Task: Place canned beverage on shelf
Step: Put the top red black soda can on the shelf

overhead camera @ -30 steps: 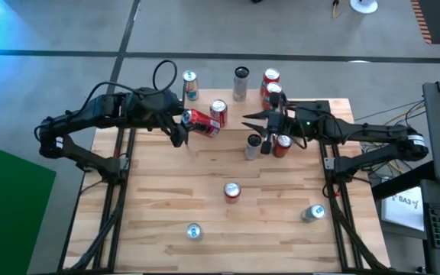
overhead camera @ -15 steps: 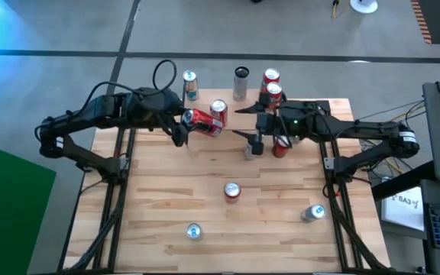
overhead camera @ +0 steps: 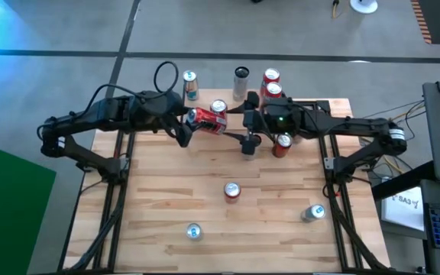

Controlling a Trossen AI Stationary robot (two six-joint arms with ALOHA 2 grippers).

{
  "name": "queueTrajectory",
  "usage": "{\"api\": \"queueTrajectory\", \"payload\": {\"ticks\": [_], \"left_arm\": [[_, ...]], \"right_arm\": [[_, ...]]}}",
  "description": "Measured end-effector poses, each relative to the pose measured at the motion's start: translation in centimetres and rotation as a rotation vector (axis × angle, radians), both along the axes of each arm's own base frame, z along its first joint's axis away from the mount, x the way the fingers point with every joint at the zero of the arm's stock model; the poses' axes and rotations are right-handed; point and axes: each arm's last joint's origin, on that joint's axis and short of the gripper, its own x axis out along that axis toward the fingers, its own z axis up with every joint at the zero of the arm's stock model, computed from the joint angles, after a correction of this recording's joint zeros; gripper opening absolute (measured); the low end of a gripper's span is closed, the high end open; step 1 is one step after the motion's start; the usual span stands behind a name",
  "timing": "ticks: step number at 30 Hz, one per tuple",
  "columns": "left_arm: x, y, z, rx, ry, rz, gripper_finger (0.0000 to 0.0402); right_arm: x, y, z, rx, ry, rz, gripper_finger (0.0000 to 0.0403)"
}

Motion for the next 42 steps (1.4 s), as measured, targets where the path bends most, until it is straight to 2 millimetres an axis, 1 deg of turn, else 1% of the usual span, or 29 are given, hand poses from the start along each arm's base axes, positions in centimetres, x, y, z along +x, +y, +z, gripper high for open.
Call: {"api": "queueTrajectory", "payload": {"ticks": [8, 12, 19, 27, 30, 35, 42], "left_arm": [[0.9, -0.5, -0.4, -0.001, 0.011, -0.019, 0.0281], [1.4, -0.8, -0.4, -0.003, -0.010, -0.032, 0.0281], [1.5, -1.1, -0.1, 0.013, -0.036, -0.048, 0.0281], [2.0, -1.2, -0.3, 0.028, -0.033, -0.054, 0.0281], [2.2, -1.2, -0.4, 0.037, -0.030, -0.053, 0.0285], [2.3, -1.2, -0.3, 0.043, -0.040, -0.055, 0.0297], [2.3, -1.2, -0.3, 0.042, -0.042, -0.062, 0.0303]], "right_arm": [[1.6, -0.1, 0.3, 0.078, 0.044, -0.009, 0.0325], [2.0, -0.1, 0.5, 0.122, 0.059, 0.022, 0.0325], [2.2, -0.1, 1.1, 0.138, 0.049, 0.024, 0.0325], [2.5, 0.0, 0.9, 0.144, 0.065, 0.020, 0.0324], [2.6, -0.1, 0.8, 0.147, 0.068, 0.016, 0.0315], [2.6, -0.1, 0.8, 0.163, 0.064, 0.010, 0.0279], [2.6, -0.1, 0.8, 0.176, 0.060, 0.006, 0.0277]]}}
